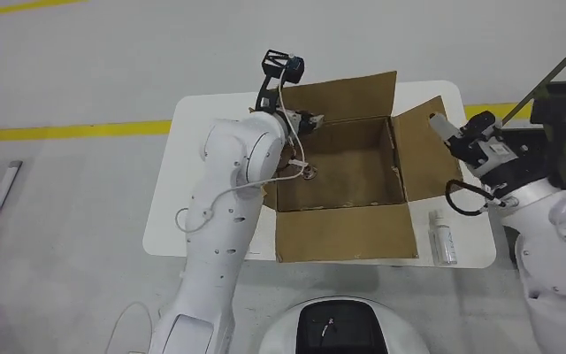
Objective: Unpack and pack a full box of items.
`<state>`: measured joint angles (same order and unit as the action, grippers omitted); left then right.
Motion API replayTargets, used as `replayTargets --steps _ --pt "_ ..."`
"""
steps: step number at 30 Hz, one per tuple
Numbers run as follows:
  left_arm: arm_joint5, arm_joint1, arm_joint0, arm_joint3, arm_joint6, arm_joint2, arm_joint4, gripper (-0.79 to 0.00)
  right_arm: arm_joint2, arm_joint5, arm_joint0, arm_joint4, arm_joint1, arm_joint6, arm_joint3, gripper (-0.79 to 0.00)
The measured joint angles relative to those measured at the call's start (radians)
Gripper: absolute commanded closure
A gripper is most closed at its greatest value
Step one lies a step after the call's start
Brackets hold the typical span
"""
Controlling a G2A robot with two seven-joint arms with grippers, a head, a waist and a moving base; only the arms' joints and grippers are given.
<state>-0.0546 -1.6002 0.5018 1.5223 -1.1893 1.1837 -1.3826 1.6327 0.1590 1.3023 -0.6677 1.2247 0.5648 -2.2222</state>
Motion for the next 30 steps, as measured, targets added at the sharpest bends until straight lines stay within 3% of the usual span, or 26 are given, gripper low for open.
replayTargets --steps 2,4,5,8,16,30 --pt "0.006 0.005 0.001 0.033 0.000 0.020 -0.026 -0.785 -0.058 -0.014 -0.026 -0.053 -0.002 0.035 0.023 -0.776" --pt "0.010 0.010 0.004 0.060 -0.005 0.038 -0.060 -0.785 -0.118 -0.023 -0.054 -0.096 -0.002 0.071 0.054 -0.388" --pt "0.012 0.013 0.006 0.069 -0.009 0.045 -0.079 -0.785 -0.144 -0.026 -0.067 -0.119 -0.002 0.086 0.069 -0.329" --pt "0.030 0.020 0.021 0.088 -0.020 0.074 -0.132 -0.785 -0.229 -0.026 -0.111 -0.187 -0.001 0.130 0.128 -0.018" --pt "0.112 0.036 0.081 0.094 -0.073 0.141 -0.278 -0.785 -0.424 0.018 -0.221 -0.307 0.017 0.191 0.299 0.000" --pt "0.152 0.039 0.111 0.088 -0.081 0.158 -0.327 -0.785 -0.438 0.013 -0.223 -0.319 0.018 0.183 0.312 0.000"
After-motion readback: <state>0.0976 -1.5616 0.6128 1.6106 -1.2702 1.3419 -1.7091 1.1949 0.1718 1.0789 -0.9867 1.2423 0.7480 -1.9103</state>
